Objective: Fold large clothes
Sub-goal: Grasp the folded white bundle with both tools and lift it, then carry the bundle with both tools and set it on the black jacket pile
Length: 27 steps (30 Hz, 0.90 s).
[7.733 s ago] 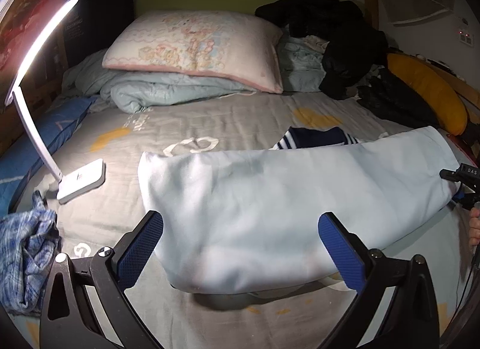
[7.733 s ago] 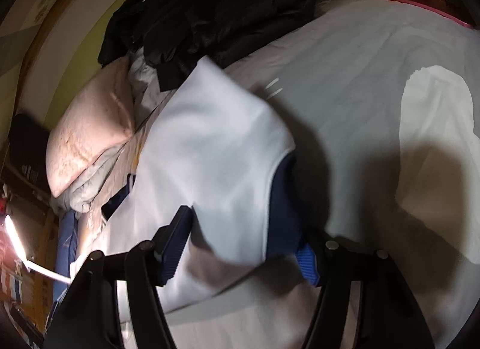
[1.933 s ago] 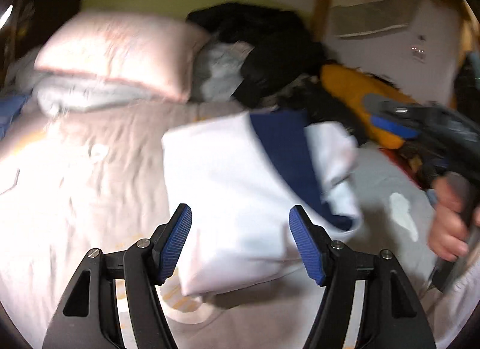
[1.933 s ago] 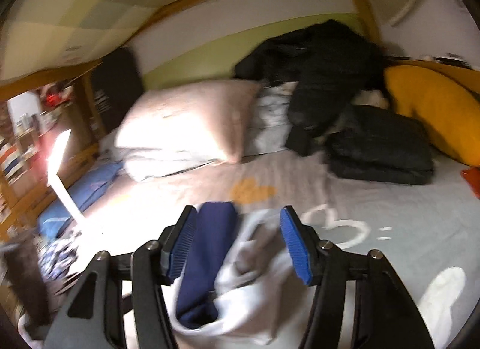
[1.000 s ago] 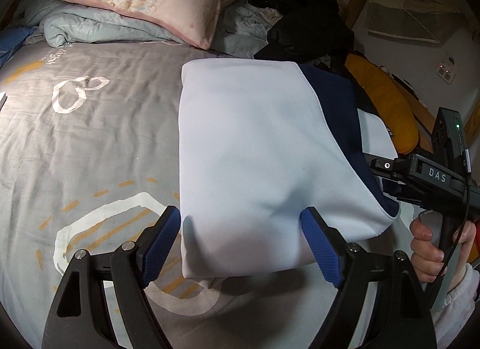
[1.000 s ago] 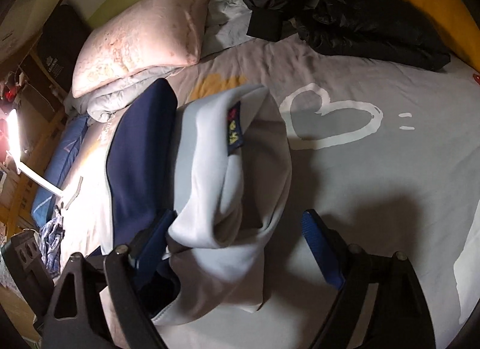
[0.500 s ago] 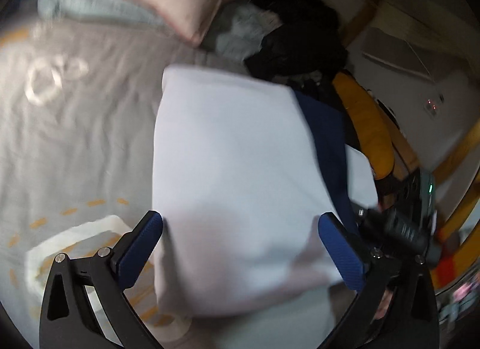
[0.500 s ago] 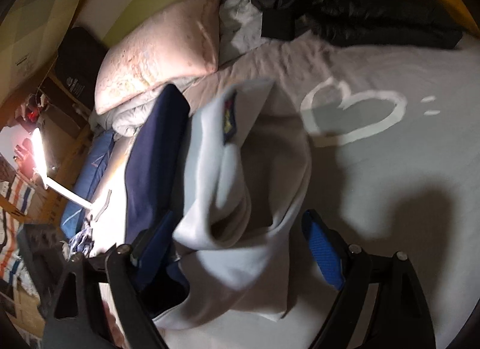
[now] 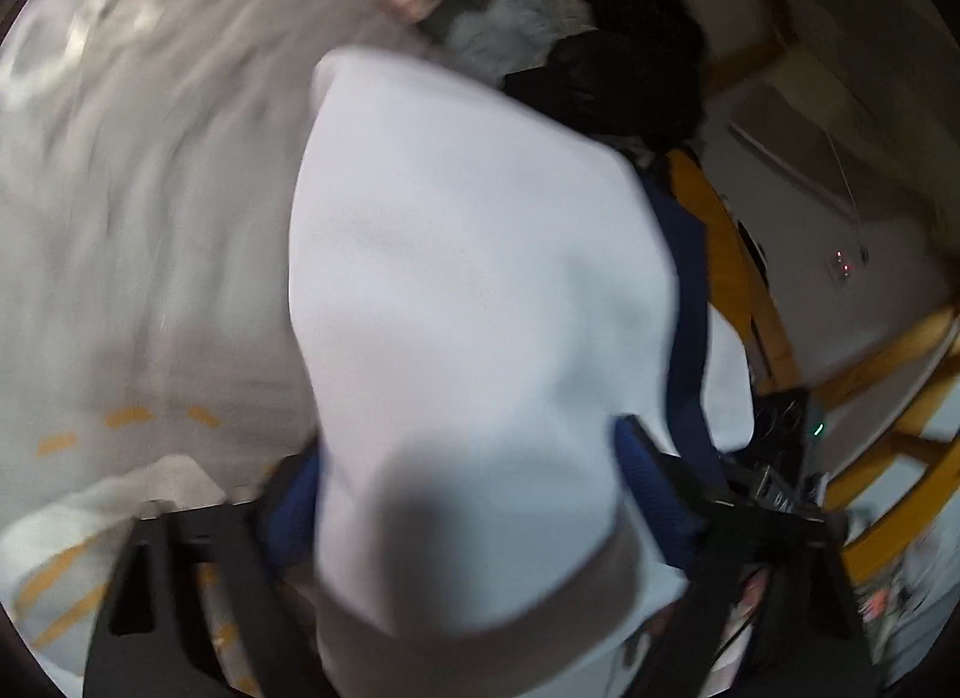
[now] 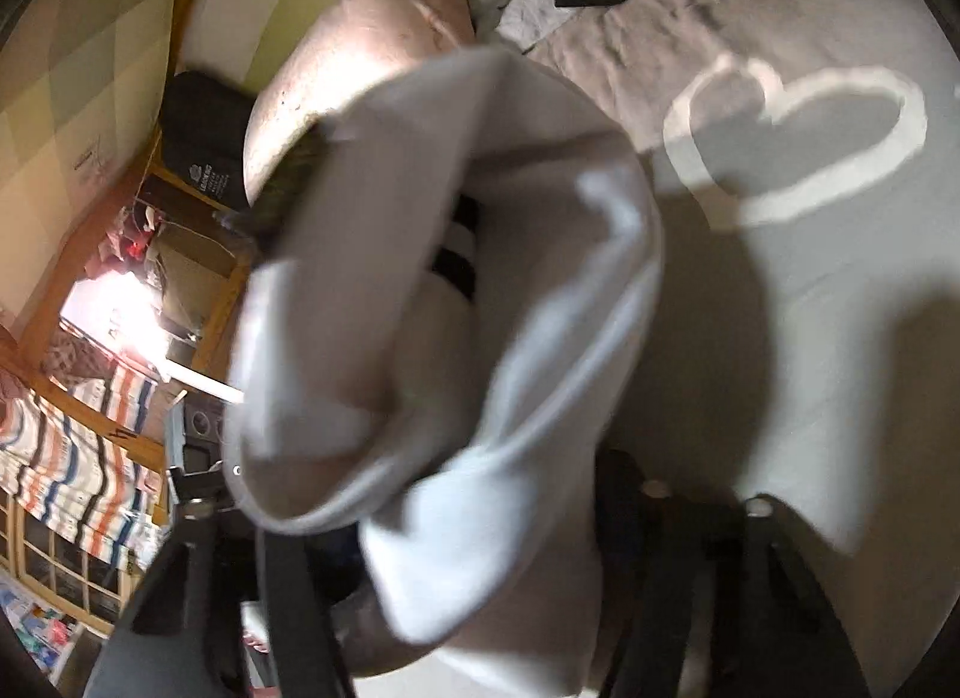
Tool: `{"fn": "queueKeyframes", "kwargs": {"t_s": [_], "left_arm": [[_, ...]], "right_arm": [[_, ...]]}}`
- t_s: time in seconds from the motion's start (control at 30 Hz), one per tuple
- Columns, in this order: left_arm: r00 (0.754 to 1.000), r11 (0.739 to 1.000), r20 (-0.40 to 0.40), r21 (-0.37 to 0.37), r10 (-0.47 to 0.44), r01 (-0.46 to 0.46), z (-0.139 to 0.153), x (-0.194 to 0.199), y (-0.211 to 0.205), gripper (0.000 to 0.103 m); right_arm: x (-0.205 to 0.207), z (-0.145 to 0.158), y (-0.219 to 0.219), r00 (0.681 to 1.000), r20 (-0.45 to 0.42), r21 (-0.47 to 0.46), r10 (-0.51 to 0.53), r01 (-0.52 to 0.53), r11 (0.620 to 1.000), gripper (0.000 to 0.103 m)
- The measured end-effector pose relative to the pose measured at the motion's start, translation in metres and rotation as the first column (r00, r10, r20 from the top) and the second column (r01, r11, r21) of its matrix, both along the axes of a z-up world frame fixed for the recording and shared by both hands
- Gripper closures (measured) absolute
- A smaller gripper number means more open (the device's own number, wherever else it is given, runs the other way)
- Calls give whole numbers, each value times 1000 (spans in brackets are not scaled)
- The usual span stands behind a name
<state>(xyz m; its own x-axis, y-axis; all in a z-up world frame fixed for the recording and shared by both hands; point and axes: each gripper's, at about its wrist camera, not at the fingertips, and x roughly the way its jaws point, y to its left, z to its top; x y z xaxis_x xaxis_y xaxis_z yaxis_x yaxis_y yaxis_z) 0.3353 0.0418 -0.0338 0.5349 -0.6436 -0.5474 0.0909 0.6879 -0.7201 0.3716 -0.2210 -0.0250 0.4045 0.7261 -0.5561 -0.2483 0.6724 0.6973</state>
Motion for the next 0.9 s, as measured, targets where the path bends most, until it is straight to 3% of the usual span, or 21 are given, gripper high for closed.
{"fn": "queueKeyframes", "kwargs": {"t_s": [0.07,0.23,0.47,0.73,0.9], "left_arm": [[999,1000,50,28,-14,13,20,-5,-6,41],[997,999,64,-2,-41,42,55,7,-27,42],[965,990,220,45,-143,136,133,56,-94,42],[904,959,328,152,-275,237,202,173,-220,42],[880,952,365,154,-304,264,194,258,-280,42]], "right_arm": [[-4,16,3,999,39,-20,23,-22,1000,54],[-2,55,-18,998,60,8,-15,14,1000,54],[20,131,-84,974,214,17,-80,78,997,54],[90,179,-194,915,311,76,-256,244,967,54],[150,183,-247,860,362,59,-360,365,929,53]]}}
